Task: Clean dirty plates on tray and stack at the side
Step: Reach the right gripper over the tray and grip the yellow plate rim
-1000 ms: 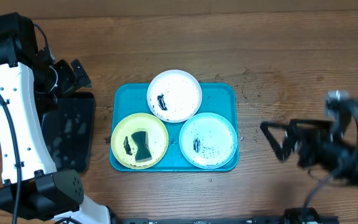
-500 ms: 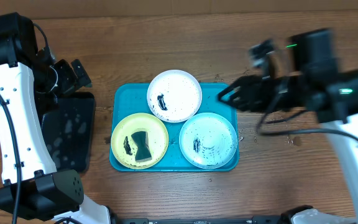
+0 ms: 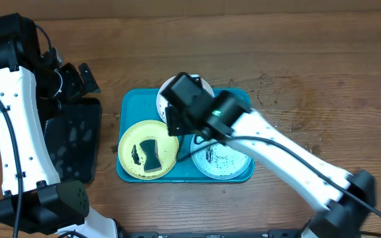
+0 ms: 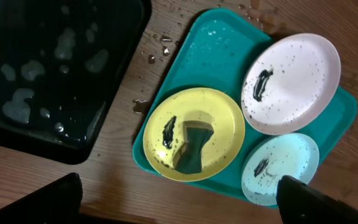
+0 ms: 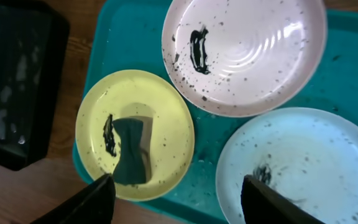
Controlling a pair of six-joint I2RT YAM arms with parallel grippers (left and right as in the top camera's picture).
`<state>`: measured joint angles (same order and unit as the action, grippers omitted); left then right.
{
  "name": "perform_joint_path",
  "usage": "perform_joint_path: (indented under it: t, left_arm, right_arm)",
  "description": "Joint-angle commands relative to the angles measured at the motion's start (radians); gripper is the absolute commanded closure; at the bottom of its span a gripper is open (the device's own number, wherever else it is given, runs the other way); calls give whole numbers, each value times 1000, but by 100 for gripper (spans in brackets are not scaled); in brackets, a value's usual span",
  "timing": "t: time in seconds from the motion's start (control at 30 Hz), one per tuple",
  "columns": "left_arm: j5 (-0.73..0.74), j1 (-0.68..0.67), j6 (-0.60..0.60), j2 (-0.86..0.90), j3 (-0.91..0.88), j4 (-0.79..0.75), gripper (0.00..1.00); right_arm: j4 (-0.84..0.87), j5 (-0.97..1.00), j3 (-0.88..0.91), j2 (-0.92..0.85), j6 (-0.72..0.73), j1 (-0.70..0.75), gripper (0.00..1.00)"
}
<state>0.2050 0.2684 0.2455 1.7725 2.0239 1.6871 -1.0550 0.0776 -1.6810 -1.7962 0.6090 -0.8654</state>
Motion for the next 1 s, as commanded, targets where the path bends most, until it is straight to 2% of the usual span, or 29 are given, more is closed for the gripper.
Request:
perform_joint_path:
  t: [0.0,0.1,0.17,0.2,0.27,0.3,0.4,0.6,0.7,0.8,0.87,0.97]
  left_arm:
    - [32,-10,-48,-26,2,2,0]
    - [31,-21,-48,-26,-1,2,0]
    - [31,-29,-48,-26,-3,2,1]
    - [31,-33,-48,-26,-4,2,3]
    - [31,-33,-48,-26,-5,2,19]
    - [31,-33,-48,-26,-5,2,21]
    - [32,-33,-38,-26,-5,2,16]
    - [32,-33,-13,-26,-5,-8,14]
    - [32,-33,-18,-26,-6,-6,0]
    - [32,-33,-18,-26,-6,-5,0]
    - [32,-33,-18,-26,-6,-5,8]
    - [32,-33,-18,-26,-6,-5,10]
  right_arm:
    - [40,-48,1,-101,-30,-4,42]
    - [52,-76,1,-153,-33,-4,54]
    - [52,-71,5,-183,-33,-4,56]
    - [52,-71,6,-197,-33,-4,56]
    - [52,-72,6,-224,-33,-4,55]
    - [52,-72,6,-240,-34,-4,55]
    - [51,-77,6,-277,-40,-3,55]
    - [85,-117,30,-315,-94,-5,51]
    - [135,-114,57,-316,-94,-3,52]
    - [173,-119,84,-316,-94,-3,56]
    - [200,-137,108,-316,-94,-3,62]
    - [235,-143,145,-316,-94,-3,63]
